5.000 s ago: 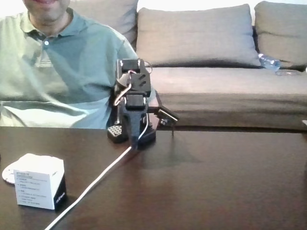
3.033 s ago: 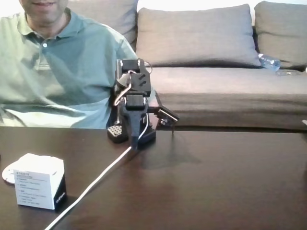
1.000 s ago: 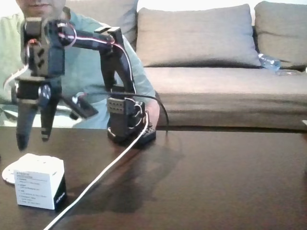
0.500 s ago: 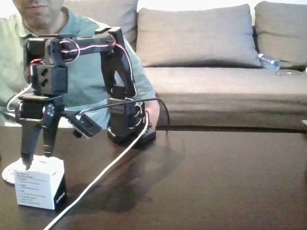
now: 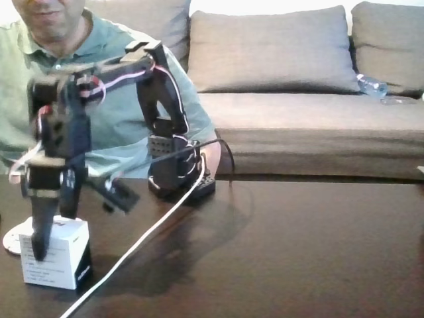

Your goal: Grasp a servo box and put it on the zirlivani.

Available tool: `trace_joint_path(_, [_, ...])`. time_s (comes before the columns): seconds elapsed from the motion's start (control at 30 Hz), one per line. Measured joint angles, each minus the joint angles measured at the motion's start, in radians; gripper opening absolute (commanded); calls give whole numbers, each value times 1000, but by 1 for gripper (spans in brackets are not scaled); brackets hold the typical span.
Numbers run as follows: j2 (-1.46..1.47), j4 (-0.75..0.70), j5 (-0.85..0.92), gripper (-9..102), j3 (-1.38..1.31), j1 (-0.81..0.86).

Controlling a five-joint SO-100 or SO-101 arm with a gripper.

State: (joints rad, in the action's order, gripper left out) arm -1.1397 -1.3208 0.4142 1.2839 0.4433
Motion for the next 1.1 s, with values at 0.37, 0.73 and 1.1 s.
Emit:
trace_joint_path(0.37, [34, 29, 2, 15, -2, 17])
trace_joint_path(0.73, [8, -169, -81, 15, -169, 5])
trace_joint_path(1.1, [-359, -417, -78, 14, -331, 57])
